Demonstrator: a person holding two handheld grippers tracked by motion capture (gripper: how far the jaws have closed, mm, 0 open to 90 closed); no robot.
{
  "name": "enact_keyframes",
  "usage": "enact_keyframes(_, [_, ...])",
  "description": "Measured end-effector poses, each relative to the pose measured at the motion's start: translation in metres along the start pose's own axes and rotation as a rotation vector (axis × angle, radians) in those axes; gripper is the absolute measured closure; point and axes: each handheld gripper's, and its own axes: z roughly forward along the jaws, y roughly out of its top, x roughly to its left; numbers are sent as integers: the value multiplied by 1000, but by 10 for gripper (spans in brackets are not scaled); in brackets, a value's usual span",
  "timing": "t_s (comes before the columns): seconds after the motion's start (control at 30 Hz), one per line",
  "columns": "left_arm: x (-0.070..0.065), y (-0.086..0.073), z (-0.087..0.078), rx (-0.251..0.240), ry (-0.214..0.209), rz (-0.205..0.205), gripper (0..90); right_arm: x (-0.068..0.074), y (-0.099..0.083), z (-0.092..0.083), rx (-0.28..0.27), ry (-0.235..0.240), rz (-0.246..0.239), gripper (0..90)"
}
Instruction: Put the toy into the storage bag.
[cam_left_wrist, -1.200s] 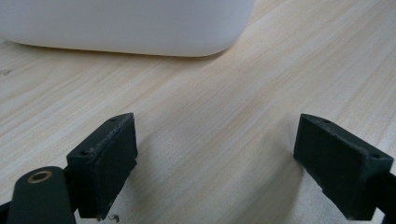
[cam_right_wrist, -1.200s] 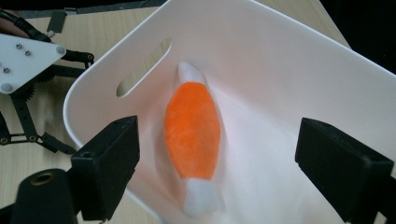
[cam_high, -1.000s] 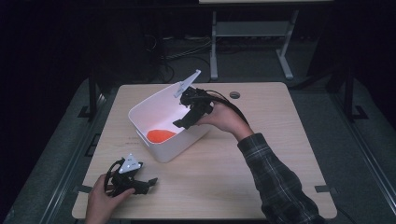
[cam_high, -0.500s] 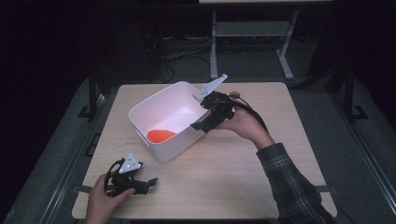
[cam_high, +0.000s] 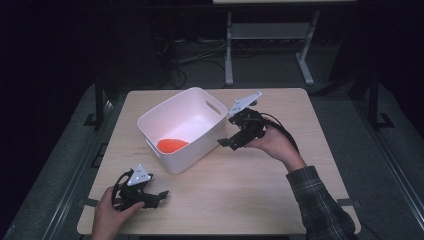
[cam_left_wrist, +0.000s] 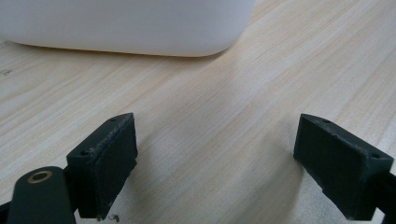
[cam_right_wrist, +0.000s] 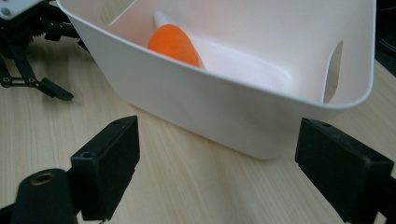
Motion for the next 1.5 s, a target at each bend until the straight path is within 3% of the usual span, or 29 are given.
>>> enact_keyframes(0.43, [0, 0, 0, 2, 0, 2, 125, 4, -48, 3, 6, -34, 72, 129])
enact_keyframes(0.73, [0, 0, 0, 2, 0, -1, 126, 8, -83, 7, -19, -60, 140, 120])
enact_keyframes(1.13, [0, 0, 0, 1, -2, -4, 126, 25, -134, 10, -25, -128, 201, 111])
enact_keyframes(1.5, [0, 0, 0, 3, 0, 4, 126, 36, -167, 4, -28, -199, 256, 100])
